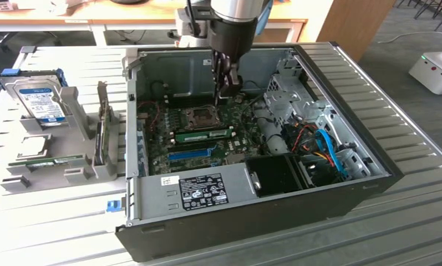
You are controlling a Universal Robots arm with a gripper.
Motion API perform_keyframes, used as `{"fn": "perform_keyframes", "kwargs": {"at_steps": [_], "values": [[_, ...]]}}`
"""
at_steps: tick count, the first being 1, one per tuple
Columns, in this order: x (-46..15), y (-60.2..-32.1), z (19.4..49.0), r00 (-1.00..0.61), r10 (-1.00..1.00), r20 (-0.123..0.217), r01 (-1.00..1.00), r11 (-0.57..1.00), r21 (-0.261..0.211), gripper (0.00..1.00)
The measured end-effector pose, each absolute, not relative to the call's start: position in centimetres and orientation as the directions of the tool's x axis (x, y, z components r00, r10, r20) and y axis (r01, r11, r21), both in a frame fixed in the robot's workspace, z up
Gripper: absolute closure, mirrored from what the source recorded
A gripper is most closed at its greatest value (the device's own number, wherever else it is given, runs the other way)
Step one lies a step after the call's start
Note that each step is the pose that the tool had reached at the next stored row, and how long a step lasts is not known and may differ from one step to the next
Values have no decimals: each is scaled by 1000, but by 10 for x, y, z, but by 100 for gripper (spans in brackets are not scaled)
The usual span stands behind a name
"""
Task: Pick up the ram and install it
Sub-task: 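Insert the ram into the slot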
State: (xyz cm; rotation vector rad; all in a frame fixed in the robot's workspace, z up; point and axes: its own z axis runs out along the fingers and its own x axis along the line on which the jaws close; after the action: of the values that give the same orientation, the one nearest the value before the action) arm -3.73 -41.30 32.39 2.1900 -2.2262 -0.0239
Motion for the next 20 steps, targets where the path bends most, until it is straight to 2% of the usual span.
{"fn": "perform_keyframes", "kwargs": {"at_steps": [20], "values": [[-37,-413,343,-16,-1000,2,-1000,16,24,69]]}}
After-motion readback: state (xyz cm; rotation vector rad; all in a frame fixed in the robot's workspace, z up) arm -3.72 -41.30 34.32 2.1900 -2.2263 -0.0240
